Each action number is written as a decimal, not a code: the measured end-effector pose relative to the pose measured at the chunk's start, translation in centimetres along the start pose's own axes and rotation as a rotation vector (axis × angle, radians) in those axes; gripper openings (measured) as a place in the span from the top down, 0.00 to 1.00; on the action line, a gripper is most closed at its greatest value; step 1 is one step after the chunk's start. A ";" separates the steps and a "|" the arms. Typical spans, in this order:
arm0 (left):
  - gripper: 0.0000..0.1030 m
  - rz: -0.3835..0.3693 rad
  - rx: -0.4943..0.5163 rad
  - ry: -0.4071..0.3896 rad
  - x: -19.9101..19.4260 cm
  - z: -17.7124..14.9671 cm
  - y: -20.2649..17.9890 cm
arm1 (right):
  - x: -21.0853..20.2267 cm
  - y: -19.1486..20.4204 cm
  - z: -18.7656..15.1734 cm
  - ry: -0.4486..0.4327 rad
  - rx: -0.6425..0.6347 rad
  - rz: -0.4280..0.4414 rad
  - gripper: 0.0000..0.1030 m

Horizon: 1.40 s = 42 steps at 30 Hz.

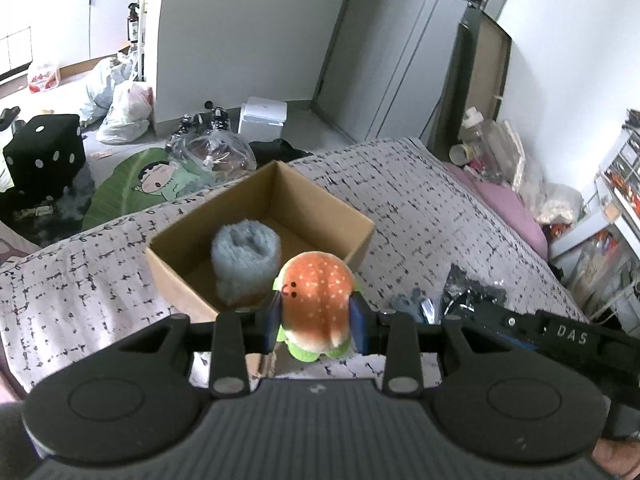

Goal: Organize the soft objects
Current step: 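Carry the hamburger plush and clear bag with both tools over the box, then open both tools to drop the hamburger and bag into the box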

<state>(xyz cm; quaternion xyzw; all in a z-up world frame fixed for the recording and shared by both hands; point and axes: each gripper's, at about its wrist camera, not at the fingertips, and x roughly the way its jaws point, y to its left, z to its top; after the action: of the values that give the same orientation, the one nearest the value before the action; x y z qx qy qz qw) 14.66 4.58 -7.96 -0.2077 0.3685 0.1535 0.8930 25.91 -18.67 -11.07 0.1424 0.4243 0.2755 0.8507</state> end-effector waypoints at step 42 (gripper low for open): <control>0.59 0.031 -0.154 0.139 9.0 3.3 11.2 | 10.1 11.5 -1.4 0.155 0.009 -0.030 0.74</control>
<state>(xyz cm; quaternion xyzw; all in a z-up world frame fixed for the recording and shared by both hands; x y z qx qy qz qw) 17.96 17.02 -15.23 -0.2800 0.4201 0.1805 0.8441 25.72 -3.46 -12.90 0.1182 0.4923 0.2709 0.8187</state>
